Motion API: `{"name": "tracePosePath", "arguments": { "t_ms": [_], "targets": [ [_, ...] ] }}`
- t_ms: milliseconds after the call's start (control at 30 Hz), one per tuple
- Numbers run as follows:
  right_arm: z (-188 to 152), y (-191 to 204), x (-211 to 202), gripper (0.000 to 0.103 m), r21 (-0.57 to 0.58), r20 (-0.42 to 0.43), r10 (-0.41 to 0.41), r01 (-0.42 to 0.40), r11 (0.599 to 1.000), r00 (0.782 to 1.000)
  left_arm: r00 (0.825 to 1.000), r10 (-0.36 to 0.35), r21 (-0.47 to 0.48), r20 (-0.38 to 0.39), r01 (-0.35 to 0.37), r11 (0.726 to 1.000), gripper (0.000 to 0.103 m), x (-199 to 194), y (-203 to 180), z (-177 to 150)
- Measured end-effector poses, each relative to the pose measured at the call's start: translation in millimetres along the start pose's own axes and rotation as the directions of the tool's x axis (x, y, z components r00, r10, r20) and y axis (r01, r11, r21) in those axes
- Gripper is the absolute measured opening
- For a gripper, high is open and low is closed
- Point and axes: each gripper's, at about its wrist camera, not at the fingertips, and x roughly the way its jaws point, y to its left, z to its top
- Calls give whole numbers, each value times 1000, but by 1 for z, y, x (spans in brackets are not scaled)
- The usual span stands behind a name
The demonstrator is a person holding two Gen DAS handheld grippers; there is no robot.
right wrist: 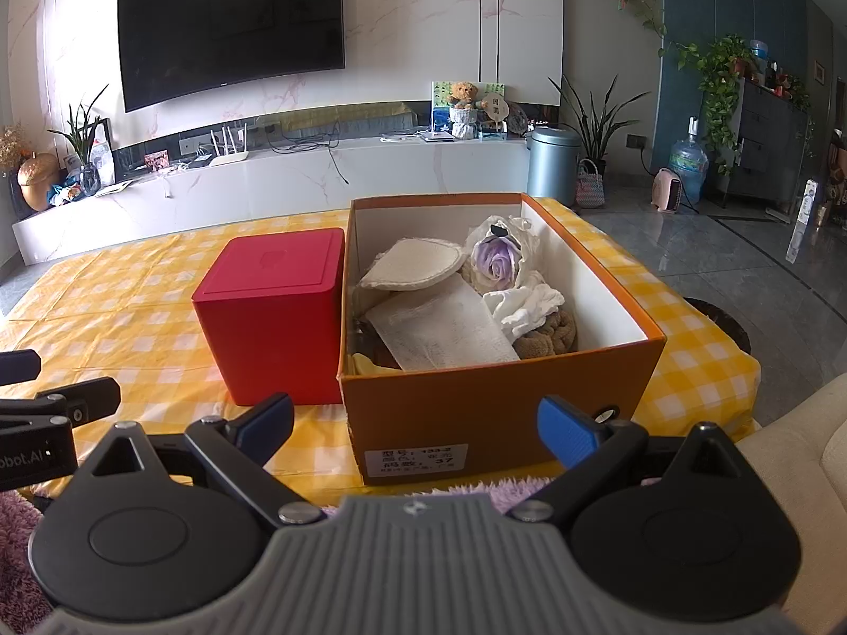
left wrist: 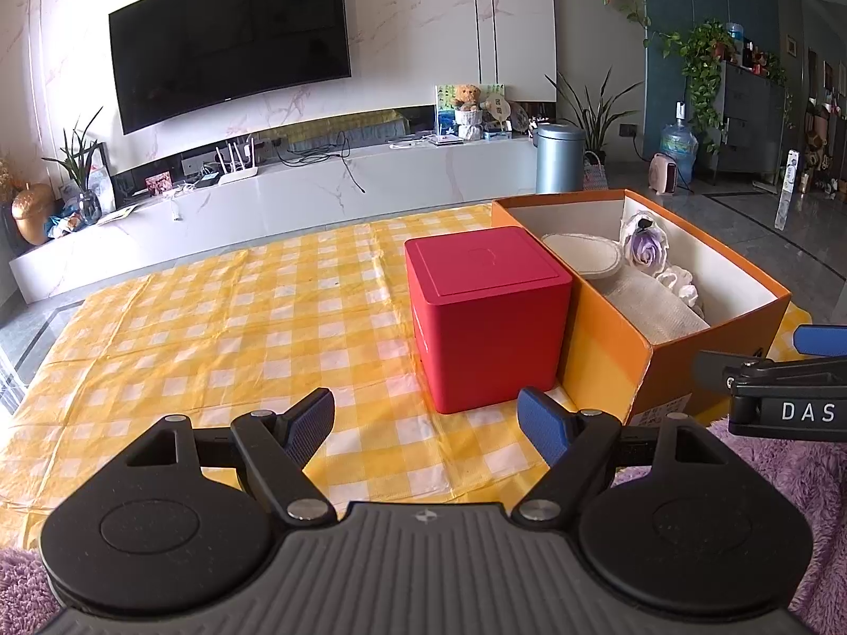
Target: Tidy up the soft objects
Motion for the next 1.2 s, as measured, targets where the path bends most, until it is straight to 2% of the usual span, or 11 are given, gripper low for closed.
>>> {"name": "tracePosePath", "arguments": {
  "t_ms": [1200],
  "targets": [
    [-1,1,1,97,-1,1,-1,1,1000,1000,1000,4,-6,8,-4,1000,92,-5,-1,4]
  ]
}}
